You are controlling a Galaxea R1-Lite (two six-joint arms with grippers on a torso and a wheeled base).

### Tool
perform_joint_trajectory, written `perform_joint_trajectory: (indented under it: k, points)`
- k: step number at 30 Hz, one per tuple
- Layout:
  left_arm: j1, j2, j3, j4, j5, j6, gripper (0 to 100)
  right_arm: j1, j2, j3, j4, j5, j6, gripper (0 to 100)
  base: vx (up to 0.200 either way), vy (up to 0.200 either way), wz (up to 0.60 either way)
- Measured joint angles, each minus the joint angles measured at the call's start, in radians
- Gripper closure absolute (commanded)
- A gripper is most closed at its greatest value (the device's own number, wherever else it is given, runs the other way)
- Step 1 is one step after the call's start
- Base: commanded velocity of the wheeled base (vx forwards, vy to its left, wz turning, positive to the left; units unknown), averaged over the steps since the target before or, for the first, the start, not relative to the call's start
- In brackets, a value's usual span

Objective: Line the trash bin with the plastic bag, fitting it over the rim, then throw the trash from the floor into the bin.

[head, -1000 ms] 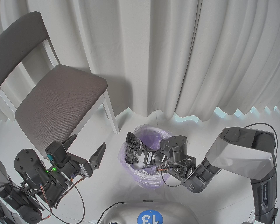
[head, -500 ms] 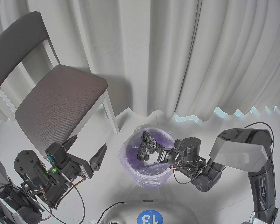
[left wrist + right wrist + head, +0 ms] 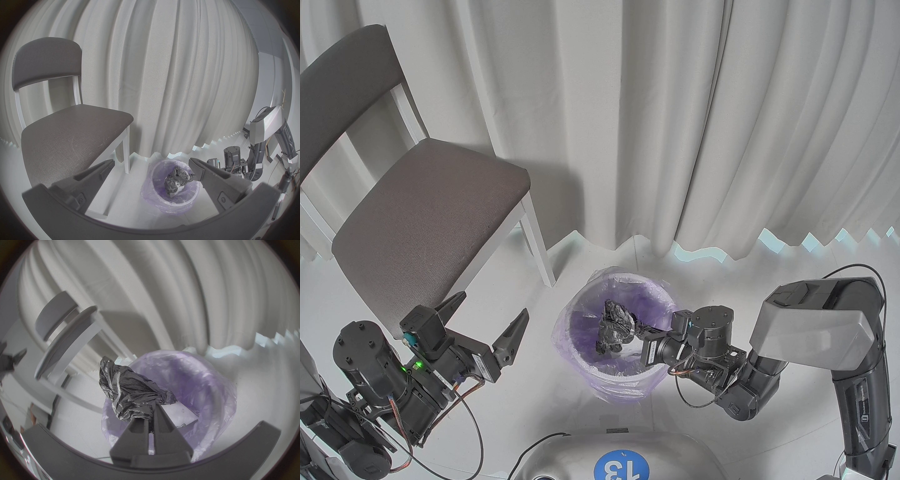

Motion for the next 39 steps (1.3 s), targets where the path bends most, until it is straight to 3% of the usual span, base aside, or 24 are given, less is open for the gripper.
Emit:
perform_joint_trajectory:
  k: [3, 6, 26, 39]
  points:
    - [0.000, 0.000, 0.000, 0.000, 0.000, 0.000, 0, 0.011, 0.005, -0.008, -0.006, 0.036, -0.093, 100, 0.000, 0.000, 0.00]
    - [0.000, 0.000, 0.000, 0.000, 0.000, 0.000, 0, 0.014, 0.019, -0.044, -0.010, 0.057, -0.131, 100, 0.000, 0.000, 0.00]
    - [0.004, 0.007, -0.002, 0.000, 0.000, -0.002, 0, -0.036, 0.194, -0.181, -0.040, 0.098, -0.139, 100, 0.000, 0.000, 0.00]
    - [0.017, 0.014, -0.003, 0.000, 0.000, -0.002, 0, -0.020, 0.034, -0.129, 0.041, 0.098, -0.176, 100, 0.000, 0.000, 0.00]
